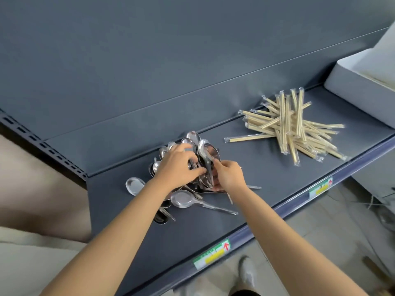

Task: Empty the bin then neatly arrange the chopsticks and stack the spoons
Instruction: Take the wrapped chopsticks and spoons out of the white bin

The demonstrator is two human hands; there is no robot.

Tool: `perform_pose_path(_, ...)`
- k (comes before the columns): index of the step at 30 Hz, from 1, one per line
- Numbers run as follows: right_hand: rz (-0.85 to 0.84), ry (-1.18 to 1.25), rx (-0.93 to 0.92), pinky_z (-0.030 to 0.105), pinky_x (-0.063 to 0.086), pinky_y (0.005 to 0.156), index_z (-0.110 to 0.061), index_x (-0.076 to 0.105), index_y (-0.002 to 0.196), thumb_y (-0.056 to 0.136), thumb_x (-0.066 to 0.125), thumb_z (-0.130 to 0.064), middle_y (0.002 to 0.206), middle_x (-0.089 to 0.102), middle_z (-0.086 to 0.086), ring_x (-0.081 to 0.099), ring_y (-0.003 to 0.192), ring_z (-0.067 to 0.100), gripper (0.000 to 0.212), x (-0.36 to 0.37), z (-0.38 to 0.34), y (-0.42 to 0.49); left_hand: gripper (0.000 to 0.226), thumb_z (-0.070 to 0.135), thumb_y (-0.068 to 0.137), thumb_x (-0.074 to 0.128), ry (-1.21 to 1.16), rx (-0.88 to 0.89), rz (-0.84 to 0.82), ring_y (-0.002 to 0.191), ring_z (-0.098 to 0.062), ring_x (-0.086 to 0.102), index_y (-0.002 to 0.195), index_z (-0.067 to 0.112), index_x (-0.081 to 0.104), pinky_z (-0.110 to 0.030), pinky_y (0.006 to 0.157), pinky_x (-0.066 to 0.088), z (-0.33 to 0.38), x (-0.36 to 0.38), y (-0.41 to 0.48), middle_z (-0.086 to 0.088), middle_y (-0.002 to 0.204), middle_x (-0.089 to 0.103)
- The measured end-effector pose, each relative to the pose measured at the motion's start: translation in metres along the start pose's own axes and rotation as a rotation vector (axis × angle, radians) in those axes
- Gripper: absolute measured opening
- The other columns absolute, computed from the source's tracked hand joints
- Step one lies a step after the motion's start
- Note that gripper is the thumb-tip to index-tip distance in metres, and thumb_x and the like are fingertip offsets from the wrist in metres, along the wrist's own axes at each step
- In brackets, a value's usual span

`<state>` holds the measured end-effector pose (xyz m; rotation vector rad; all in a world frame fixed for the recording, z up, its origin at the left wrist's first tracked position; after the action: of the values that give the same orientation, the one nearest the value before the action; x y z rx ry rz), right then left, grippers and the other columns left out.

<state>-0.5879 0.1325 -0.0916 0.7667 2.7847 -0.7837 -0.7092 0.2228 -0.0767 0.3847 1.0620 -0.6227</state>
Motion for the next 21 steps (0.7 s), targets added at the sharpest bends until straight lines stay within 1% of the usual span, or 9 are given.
perform_pose_path(3, -0.007, -0.041, -0.002, 0.038, 0.059, 0.051, -0.003, 0.055, 0.073, 0.096, 0.048, -0.023, 0.061, 0.053, 0.008, 0.054, 0.045, 0.021, 0.031, 0.001, 0.003, -0.003, 0.027, 0.042, 0.083, 0.069, 0.039, 0.023, -0.008, 0.132, -0.019, 0.033, 0.102, 0.023, 0.072, -0.033, 0.107, 0.027, 0.002, 0.0, -0.005, 0.002, 0.143, 0.043)
perform_pose_path(6, -0.007, -0.062, -0.004, 0.033, 0.058, 0.05, 0.0, 0.06, 0.082, 0.094, 0.053, -0.026, 0.06, 0.057, 0.008, 0.057, 0.042, 0.019, 0.029, -0.001, 0.004, -0.005, 0.017, 0.023, 0.09, 0.059, 0.093, 0.085, 0.032, 0.131, -0.018, 0.035, 0.1, 0.022, 0.074, -0.031, 0.108, 0.025, 0.0, -0.006, -0.007, 0.001, 0.138, 0.05)
perform_pose_path(10, 0.022, -0.034, -0.045, 0.024, 0.054, 0.045, -0.002, 0.058, 0.113, 0.092, 0.059, -0.017, 0.088, 0.062, 0.007, 0.06, 0.052, 0.018, 0.026, -0.003, 0.002, -0.006, 0.019, 0.017, 0.093, 0.056, 0.148, 0.078, 0.1, 0.126, -0.016, 0.042, 0.097, 0.02, 0.073, -0.032, 0.105, 0.029, -0.01, -0.015, -0.008, 0.004, 0.128, 0.058)
perform_pose_path(11, 0.033, -0.055, -0.069, 0.023, 0.054, 0.048, -0.005, 0.055, 0.117, 0.092, 0.059, -0.017, 0.087, 0.06, 0.002, 0.06, 0.057, 0.019, 0.028, -0.003, 0.001, -0.007, 0.017, 0.017, 0.092, 0.057, 0.156, 0.073, 0.118, 0.122, -0.017, 0.045, 0.096, 0.02, 0.073, -0.032, 0.103, 0.031, -0.014, -0.016, -0.008, 0.004, 0.123, 0.06)
perform_pose_path(13, 0.066, -0.146, -0.139, 0.029, 0.057, 0.066, -0.008, 0.052, 0.124, 0.091, 0.059, -0.019, 0.081, 0.055, -0.009, 0.061, 0.071, 0.02, 0.035, -0.006, 0.0, -0.009, 0.014, 0.018, 0.092, 0.058, 0.156, 0.062, 0.144, 0.113, -0.017, 0.05, 0.095, 0.019, 0.072, -0.033, 0.098, 0.034, -0.019, -0.018, -0.008, 0.005, 0.114, 0.064)
perform_pose_path(14, 0.088, -0.205, -0.177, 0.03, 0.054, 0.074, -0.009, 0.051, 0.127, 0.091, 0.059, -0.021, 0.081, 0.054, -0.012, 0.059, 0.08, 0.019, 0.038, -0.008, 0.0, -0.01, 0.014, 0.019, 0.092, 0.058, 0.152, 0.053, 0.153, 0.11, -0.018, 0.052, 0.096, 0.019, 0.072, -0.033, 0.097, 0.035, -0.02, -0.018, -0.009, 0.005, 0.113, 0.065)
perform_pose_path(16, 0.116, -0.307, -0.242, 0.03, 0.048, 0.078, -0.012, 0.05, 0.129, 0.091, 0.059, -0.022, 0.091, 0.056, -0.009, 0.054, 0.09, 0.015, 0.04, -0.011, 0.0, -0.011, 0.015, 0.019, 0.093, 0.058, 0.147, 0.024, 0.169, 0.108, -0.019, 0.053, 0.099, 0.018, 0.072, -0.033, 0.094, 0.036, -0.023, -0.019, -0.008, 0.004, 0.113, 0.065)
perform_pose_path(19, 0.097, -0.417, -0.323, 0.033, 0.047, 0.088, -0.015, 0.047, 0.133, 0.092, 0.058, -0.024, 0.116, 0.058, 0.0, 0.055, 0.105, 0.019, 0.044, -0.013, 0.003, -0.011, 0.016, 0.02, 0.092, 0.059, 0.137, -0.041, 0.198, 0.107, -0.023, 0.054, 0.104, 0.017, 0.071, -0.035, 0.091, 0.038, -0.028, -0.019, -0.005, 0.001, 0.116, 0.065)
perform_pose_path(21, 0.061, -0.49, -0.378, 0.032, 0.045, 0.092, -0.017, 0.044, 0.138, 0.094, 0.056, -0.024, 0.123, 0.056, 0.001, 0.054, 0.112, 0.02, 0.046, -0.012, 0.007, -0.011, 0.017, 0.022, 0.092, 0.06, 0.13, -0.072, 0.215, 0.106, -0.024, 0.055, 0.104, 0.016, 0.07, -0.036, 0.091, 0.039, -0.031, -0.018, -0.002, 0.0, 0.116, 0.064)
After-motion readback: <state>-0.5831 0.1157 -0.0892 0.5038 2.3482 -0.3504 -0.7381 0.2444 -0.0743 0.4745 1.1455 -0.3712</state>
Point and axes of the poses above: each hand's wrist, its own y-axis towards the middle knuckle, its own x-axis out of the palm, z = x × y, the point moved 4 cm from there along y, towards the middle knuckle
